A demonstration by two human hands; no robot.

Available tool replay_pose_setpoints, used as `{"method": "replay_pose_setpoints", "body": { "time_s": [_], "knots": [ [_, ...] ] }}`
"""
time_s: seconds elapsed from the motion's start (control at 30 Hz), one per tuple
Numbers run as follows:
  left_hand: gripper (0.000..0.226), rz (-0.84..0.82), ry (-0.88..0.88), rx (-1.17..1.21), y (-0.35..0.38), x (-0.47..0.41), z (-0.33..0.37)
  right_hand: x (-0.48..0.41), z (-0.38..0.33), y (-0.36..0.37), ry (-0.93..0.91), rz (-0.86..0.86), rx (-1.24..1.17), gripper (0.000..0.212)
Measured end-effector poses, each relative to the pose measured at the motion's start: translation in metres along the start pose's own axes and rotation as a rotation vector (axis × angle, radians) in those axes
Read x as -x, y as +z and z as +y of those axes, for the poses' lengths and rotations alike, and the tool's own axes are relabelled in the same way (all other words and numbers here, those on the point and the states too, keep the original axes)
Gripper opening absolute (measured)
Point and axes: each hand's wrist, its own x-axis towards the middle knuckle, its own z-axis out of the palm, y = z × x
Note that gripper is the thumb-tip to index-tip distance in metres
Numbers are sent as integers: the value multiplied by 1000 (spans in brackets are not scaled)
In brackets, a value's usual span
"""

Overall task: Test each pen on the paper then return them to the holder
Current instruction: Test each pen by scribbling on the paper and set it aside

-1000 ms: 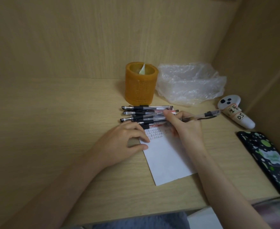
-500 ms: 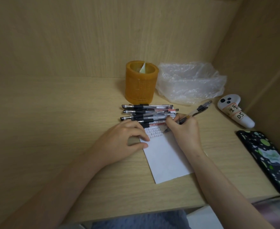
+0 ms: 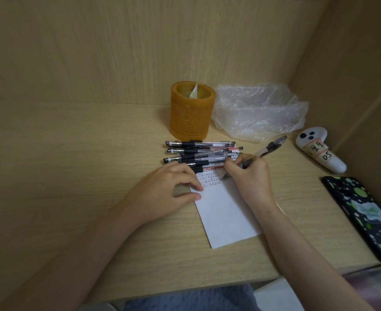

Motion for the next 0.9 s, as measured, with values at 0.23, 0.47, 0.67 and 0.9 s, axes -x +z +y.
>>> {"method": "replay_pose_setpoints", "body": {
  "time_s": [0.23,0.47,0.67,0.9],
  "knots": [
    [24,0,-4,1,0,0,0,0,0,-1,10,8,-1,23],
    [25,-6,-5,4,0,0,0,0,-1,-1,-1,-2,4,25],
    [16,4,2,7,0,0,0,1,-1,-2,4,-9,17,25],
    [14,4,-4,16,0,0,1,1,-2,-2,-3,9,27,23]
  ]
}}
